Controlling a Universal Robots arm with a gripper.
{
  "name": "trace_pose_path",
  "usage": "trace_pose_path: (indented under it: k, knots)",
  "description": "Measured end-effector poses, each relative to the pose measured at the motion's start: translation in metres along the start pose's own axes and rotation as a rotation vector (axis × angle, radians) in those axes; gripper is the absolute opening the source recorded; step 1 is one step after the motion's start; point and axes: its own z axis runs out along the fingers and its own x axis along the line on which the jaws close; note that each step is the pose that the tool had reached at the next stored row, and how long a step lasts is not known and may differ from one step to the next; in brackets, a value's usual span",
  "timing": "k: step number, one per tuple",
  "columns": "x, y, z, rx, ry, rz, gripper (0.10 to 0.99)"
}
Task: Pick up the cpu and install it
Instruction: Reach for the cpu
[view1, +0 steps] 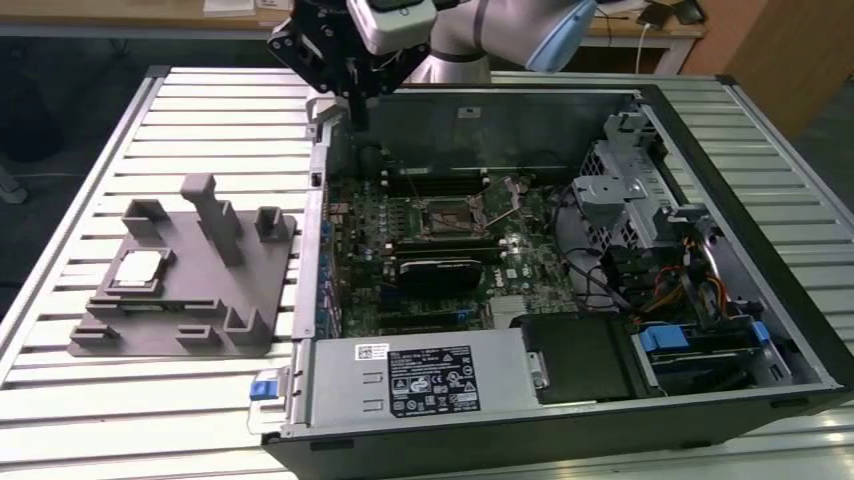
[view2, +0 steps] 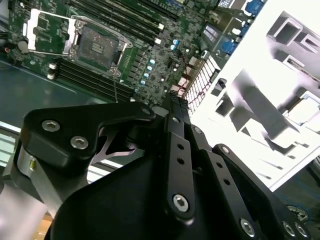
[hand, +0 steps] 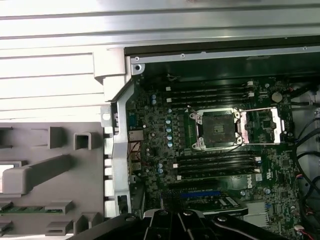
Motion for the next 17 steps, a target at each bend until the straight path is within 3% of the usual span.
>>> trace_pose_path:
  k: [8, 17]
  knots:
    - [0.0116, -0.0009, -0.0001, 0.0, -0.0001, 0.0, 0.106]
    - [0.0181, -0.0014, -0.0001, 0.0, 0.0, 0.0, 0.106]
